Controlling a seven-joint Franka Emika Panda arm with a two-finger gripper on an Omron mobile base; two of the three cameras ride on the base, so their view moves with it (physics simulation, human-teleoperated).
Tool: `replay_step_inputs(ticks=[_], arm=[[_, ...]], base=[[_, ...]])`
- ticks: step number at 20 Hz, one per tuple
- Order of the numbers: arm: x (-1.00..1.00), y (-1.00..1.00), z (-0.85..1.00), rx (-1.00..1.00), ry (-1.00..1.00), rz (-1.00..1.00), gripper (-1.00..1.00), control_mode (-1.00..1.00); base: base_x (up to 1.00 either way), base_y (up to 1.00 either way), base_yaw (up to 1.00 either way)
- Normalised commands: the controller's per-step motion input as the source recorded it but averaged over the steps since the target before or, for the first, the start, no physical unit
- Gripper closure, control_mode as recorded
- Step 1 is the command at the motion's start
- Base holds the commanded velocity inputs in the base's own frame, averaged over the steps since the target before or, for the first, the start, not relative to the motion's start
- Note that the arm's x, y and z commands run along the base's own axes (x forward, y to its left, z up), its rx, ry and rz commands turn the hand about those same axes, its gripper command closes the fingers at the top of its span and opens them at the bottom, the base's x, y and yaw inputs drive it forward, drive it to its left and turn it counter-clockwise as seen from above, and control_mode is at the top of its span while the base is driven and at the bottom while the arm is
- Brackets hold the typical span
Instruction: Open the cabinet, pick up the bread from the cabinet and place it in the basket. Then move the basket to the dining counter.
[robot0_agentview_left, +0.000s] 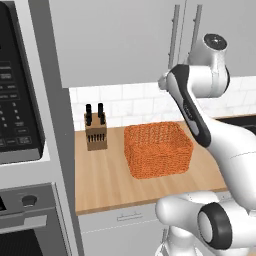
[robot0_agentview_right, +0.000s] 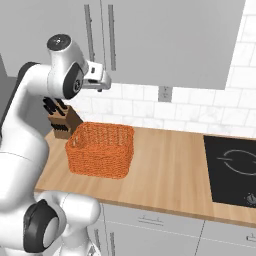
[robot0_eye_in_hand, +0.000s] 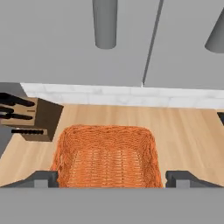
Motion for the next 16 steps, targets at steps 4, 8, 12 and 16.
replay_step_inputs(ticks=[4,8,12,16], arm=[[0.14,0.00,1.00,-0.01,-0.26,-0.05,-1.00,-1.00],[0.31,0.00,1.00,0.02,-0.10,-0.07,-1.00,-1.00],[0.23,0.02,0.38,0.00,-0.13,-0.10,-1.00,-1.00],[0.31,0.00,0.17,0.00,-0.01,-0.02,-1.00,-1.00]], base=[[0.00,0.00,0.00],[0.00,0.00,0.00],[0.00,0.00,0.00],[0.00,0.00,0.00]])
